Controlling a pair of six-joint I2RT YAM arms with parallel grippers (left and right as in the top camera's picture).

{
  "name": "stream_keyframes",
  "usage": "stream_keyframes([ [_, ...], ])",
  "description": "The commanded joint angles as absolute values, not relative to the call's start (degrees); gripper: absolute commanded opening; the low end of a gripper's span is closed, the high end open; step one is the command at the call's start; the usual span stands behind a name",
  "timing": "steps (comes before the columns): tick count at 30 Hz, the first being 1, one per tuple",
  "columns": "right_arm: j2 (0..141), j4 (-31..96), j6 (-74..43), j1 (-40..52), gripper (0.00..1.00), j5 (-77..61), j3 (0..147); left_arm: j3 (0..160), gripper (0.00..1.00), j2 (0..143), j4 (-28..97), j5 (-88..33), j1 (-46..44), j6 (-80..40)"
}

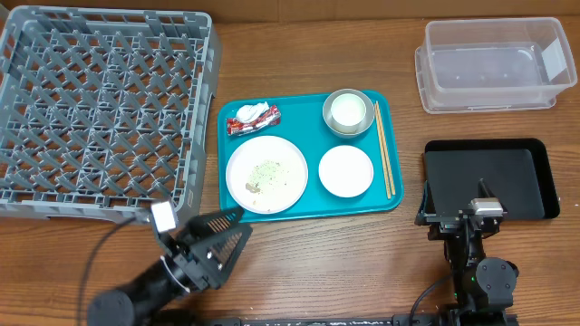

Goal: Sort waste into correct bins and load items into the dishwasher
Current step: 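Raise the left arm and swing it over the teal tray toward the small bowl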

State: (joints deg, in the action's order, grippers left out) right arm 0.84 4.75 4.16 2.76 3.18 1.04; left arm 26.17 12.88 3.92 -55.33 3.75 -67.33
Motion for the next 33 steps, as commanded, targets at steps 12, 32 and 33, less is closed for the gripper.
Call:
stream_keyframes([
  [12, 0.2, 4.6, 4.3, 3.2, 1.00, 2.9, 0.5, 98.9, 1.00, 74.8, 79.4, -13.0, -2.1, -15.3],
  [32, 0.2, 4.6, 4.3, 3.2, 1.00, 2.9, 0.5, 103.8, 1.00, 106.5, 69.5, -2.6, -16.2, -15.8],
  [33, 0.2, 4.6, 4.3, 3.2, 1.00, 2.9, 0.5, 103.8, 1.00, 106.7, 69.6, -2.7, -16.7, -16.0],
])
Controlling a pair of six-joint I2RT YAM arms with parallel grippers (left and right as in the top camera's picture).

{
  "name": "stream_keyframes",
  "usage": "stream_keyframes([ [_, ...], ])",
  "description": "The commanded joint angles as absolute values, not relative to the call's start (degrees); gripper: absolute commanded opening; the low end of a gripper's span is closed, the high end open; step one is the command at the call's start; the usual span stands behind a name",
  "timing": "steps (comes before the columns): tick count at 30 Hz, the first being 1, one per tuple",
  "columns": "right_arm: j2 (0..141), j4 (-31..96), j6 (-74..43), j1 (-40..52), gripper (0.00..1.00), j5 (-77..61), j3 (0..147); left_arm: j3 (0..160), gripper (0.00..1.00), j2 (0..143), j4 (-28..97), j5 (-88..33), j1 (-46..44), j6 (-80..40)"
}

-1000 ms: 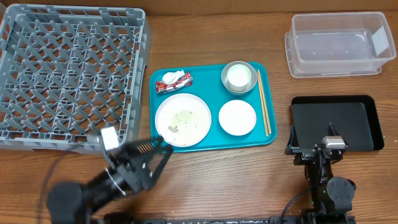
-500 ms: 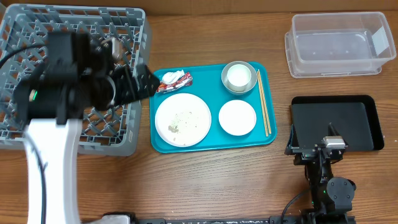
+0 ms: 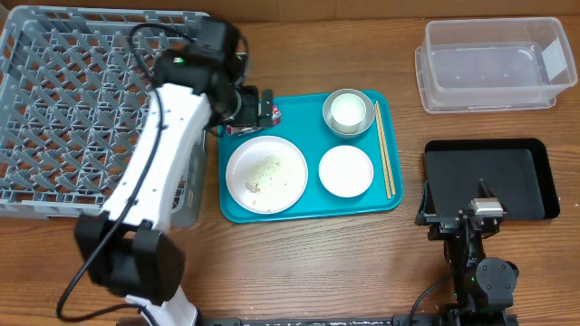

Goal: Sort waste into correct bins and load items into the dishwasher
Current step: 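Raise the left arm and swing it over the teal tray toward the small bowl, then lower the left gripper onto the small pink bowl rim and grasp it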

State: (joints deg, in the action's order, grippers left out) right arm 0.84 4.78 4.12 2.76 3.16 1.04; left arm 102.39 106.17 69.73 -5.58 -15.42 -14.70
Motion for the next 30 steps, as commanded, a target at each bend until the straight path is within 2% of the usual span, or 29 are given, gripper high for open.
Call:
stream_keyframes([
  [1, 0.2, 4.6, 4.3, 3.2, 1.00, 2.9, 0.5, 103.8, 1.00, 106.8, 70.0, -3.3, -17.1, -16.4],
  [7, 0.2, 4.6, 4.3, 3.2, 1.00, 2.9, 0.5, 103.8, 1.00, 106.8, 74.8, -18.2, -19.8, -16.7],
  [15, 0.2, 4.6, 4.3, 3.2, 1.00, 2.9, 0.5, 103.8, 1.00, 106.8, 76.2, -18.3, -24.6, -18.1],
  [20, 0.2, 4.6, 4.3, 3.2, 1.00, 2.9, 0.5, 103.8, 1.00, 106.8, 75.0, -26.9, -27.9, -19.3],
  [22, 0.2, 4.6, 4.3, 3.2, 1.00, 2.9, 0.5, 103.8, 1.00, 106.8, 73.1, -26.8, -29.9, -19.4],
  [25, 0.2, 4.6, 4.3, 3.2, 1.00, 2.9, 0.5, 103.8, 0.72, 106.9, 70.1, -24.8, -33.7, -19.4],
  [27, 0.2, 4.6, 4.3, 3.2, 1.00, 2.9, 0.5, 103.8, 0.68, 107.1, 68.0, -23.2, -36.9, -19.2],
  [30, 0.2, 4.6, 4.3, 3.2, 1.00, 2.9, 0.5, 103.8, 0.72, 107.6, 65.5, -15.7, -41.4, -18.7],
])
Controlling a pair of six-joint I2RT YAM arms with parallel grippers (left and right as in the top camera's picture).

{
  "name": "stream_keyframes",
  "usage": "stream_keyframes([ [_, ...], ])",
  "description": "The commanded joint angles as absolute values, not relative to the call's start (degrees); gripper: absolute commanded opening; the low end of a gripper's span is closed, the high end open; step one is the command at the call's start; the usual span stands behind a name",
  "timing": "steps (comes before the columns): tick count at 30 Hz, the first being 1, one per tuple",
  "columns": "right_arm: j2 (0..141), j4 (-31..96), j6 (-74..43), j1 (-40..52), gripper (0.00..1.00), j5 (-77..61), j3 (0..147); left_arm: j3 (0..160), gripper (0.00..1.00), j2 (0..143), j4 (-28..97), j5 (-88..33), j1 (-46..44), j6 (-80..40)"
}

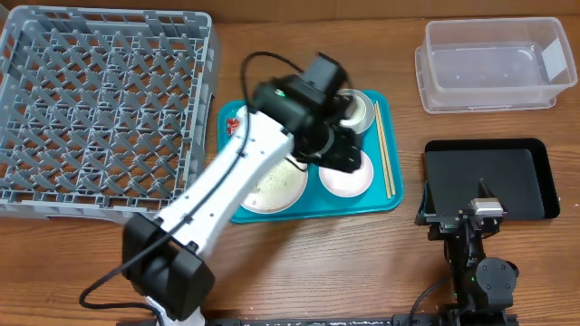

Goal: Sort waste into correct bins and load items into the dishwasher
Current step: 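Lower the left gripper onto the small pink bowl rim and grasp it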

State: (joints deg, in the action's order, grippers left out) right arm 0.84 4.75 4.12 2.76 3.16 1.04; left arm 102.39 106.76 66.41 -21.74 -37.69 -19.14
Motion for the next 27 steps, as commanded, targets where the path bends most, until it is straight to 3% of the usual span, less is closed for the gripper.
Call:
stream_keyframes([
  [1, 0.2, 4.6, 4.3, 3.2, 1.00, 2.9, 0.5, 103.7, 0.72, 107.9, 65.0, -11.4, -43.1, -18.9],
  [5, 0.2, 4.6, 4.3, 3.2, 1.00, 2.9, 0.5, 103.7, 0.74, 110.2, 63.2, -0.8, -48.1, -19.8],
  [6, 0.2, 4.6, 4.3, 3.2, 0.99, 2.9, 0.5, 103.7, 0.78, 111.0, 62.8, 0.3, -48.8, -19.8],
  [7, 0.2, 4.6, 4.3, 3.2, 1.00, 2.9, 0.5, 103.7, 0.90, 112.0, 62.4, 0.9, -49.3, -20.0],
  [9, 0.2, 4.6, 4.3, 3.2, 1.00, 2.9, 0.5, 103.7, 0.96, 114.5, 61.2, 0.8, -50.1, -20.0],
  [13, 0.2, 4.6, 4.3, 3.2, 1.00, 2.9, 0.5, 103.7, 0.80, 119.7, 59.7, 0.6, -51.0, -20.0],
  [18, 0.2, 4.6, 4.3, 3.2, 1.00, 2.9, 0.5, 103.7, 0.74, 123.5, 58.5, 0.4, -51.6, -20.0],
  [23, 0.2, 4.6, 4.3, 3.2, 1.00, 2.9, 0.5, 103.7, 0.58, 124.7, 58.2, 0.5, -52.2, -20.0],
  [27, 0.2, 4.6, 4.3, 3.2, 1.00, 2.9, 0.5, 103.7, 0.56, 125.4, 58.0, 0.5, -52.5, -20.0],
])
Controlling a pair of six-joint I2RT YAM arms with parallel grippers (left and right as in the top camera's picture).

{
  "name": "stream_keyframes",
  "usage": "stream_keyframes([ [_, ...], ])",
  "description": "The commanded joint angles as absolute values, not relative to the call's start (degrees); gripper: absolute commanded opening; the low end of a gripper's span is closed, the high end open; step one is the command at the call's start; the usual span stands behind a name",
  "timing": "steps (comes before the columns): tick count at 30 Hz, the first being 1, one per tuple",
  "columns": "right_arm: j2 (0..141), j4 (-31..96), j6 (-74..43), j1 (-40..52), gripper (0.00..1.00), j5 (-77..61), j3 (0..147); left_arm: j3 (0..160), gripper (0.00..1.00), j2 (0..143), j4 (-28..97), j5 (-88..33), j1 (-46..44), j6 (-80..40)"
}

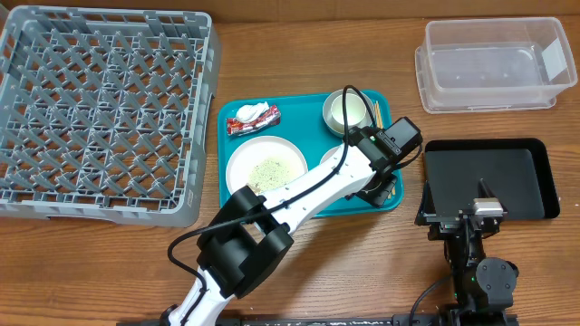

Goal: Sort waste into correct bins and load items into the dishwasher
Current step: 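Lower the left gripper onto the small pink bowl rim and grasp it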

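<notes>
My left arm reaches across the teal tray [299, 210], and its gripper [381, 187] is low over the tray's right edge, right above the chopsticks [374, 110]. The fingers look spread, with nothing seen between them. The arm covers most of the small white plate [327, 159]. Also on the tray are a metal bowl [343, 110], a large plate with food residue [265, 168] and a red-and-white wrapper [252, 118]. The right gripper [480, 192] rests shut at the front edge of the black bin [521, 177].
A grey dish rack [104, 109] fills the left side of the table. A clear plastic bin [494, 63] stands at the back right, behind the black bin. The left arm's base link and cable lie over the table front near the middle.
My left gripper has moved from above the small white plate and bowl to the tray's right edge over the chopsticks. The right arm has not moved.
The left gripper first lay open at the table's front left, below the rack. It was then at the wrapper in the tray's back left corner, then over the small plate, and now over the chopsticks. Everything on the tray has kept its place.
</notes>
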State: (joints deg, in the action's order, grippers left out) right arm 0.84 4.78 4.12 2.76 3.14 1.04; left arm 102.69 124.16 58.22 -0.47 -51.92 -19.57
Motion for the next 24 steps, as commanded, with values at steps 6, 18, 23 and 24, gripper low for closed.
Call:
stream_keyframes([
  [6, 0.2, 4.6, 4.3, 3.2, 1.00, 2.9, 0.5, 103.7, 0.53, 126.9, 57.9, 0.5, -52.6, -20.8],
  [18, 0.2, 4.6, 4.3, 3.2, 1.00, 2.9, 0.5, 103.7, 0.41, 127.1, 55.9, 0.6, -52.6, -21.3],
  [23, 0.2, 4.6, 4.3, 3.2, 1.00, 2.9, 0.5, 103.6, 0.33, 127.6, 55.3, 0.6, -52.6, -21.6],
  [24, 0.2, 4.6, 4.3, 3.2, 1.00, 2.9, 0.5, 103.6, 0.28, 127.8, 55.2, 0.6, -52.6, -21.7],
])
